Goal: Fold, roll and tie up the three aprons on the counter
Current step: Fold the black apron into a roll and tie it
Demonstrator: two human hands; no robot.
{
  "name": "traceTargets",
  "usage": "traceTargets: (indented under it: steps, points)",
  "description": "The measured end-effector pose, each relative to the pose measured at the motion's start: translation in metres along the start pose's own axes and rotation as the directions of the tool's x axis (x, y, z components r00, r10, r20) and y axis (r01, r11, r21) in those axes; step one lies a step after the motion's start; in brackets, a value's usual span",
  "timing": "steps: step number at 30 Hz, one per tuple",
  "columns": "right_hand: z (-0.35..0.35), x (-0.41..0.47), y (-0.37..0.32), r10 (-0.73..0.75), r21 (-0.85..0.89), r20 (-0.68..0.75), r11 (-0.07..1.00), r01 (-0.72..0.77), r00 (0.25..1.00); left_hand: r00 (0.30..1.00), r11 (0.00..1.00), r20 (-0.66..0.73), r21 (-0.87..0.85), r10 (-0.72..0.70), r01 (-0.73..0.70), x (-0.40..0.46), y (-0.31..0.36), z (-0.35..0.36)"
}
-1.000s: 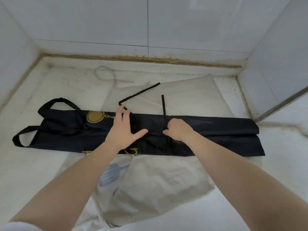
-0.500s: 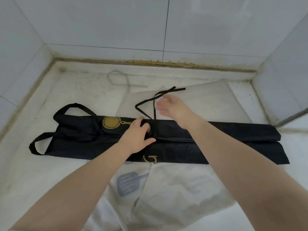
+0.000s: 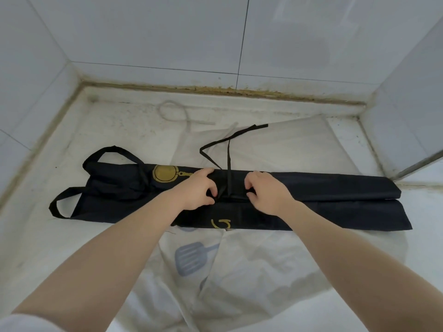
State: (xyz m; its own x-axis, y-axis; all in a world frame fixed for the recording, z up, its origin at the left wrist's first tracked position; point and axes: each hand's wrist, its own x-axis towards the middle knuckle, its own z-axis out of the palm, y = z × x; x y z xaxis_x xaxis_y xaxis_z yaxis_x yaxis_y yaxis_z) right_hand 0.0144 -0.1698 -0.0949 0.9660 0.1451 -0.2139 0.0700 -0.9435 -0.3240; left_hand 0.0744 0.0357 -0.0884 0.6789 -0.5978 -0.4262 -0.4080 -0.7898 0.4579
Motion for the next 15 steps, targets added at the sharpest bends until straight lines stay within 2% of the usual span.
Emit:
traceTargets:
  steps: [3,5,7,13,15]
  points:
    - [0.005,-0.010,-0.018,-0.207,-0.035,0.078,0.977,0.210,0.975,0.999,0.997,-0.033,0.080,-0.016,0.018,0.000,0.002,0.005]
    - [0.012,-0.015,-0.025,-0.230,-0.162,0.206,0.950,0.265,0.951,0.998,0.996,-0.055,0.081,-0.030,0.035,0.000,0.003,0.009]
    - [0.014,-0.017,-0.027,-0.223,-0.257,0.272,0.920,0.294,0.936,0.997,0.997,-0.065,0.070,-0.037,0.041,-0.001,0.003,0.012]
    - [0.010,-0.022,-0.022,-0.221,-0.265,0.265,0.919,0.292,0.938,0.994,0.998,-0.107,0.058,-0.017,0.023,-0.003,0.001,0.018]
    - [0.010,-0.021,-0.024,-0.226,-0.221,0.220,0.936,0.274,0.949,0.994,0.997,-0.112,0.076,-0.015,0.024,-0.003,0.001,0.017]
